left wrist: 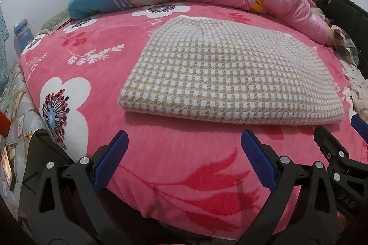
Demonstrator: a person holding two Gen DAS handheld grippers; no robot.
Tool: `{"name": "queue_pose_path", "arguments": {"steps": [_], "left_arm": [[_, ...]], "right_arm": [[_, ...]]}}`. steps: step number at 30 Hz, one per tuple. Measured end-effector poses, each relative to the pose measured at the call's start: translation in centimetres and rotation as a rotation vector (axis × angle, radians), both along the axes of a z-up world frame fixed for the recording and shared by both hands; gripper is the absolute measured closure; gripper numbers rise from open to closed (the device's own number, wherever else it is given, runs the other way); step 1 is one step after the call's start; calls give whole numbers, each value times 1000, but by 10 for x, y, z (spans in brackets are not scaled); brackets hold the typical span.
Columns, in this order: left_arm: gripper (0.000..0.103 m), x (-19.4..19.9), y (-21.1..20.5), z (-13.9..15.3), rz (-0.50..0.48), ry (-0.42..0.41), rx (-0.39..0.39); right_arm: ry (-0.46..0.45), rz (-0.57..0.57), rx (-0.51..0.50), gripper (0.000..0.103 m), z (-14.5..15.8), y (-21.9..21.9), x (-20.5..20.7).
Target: Fold large clothes
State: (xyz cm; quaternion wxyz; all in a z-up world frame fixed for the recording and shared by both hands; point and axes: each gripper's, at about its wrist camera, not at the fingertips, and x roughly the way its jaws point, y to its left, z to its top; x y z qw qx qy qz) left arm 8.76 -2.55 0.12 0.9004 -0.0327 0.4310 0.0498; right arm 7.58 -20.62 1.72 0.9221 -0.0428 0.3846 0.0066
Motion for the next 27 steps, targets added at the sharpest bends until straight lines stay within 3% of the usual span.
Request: {"name": "queue_pose_path", "arguments": {"steps": [27], "left_arm": [[8, 3, 6, -2, 16, 3, 2]], "right_arm": [[4, 23, -13, 7, -2, 4, 6]]}}
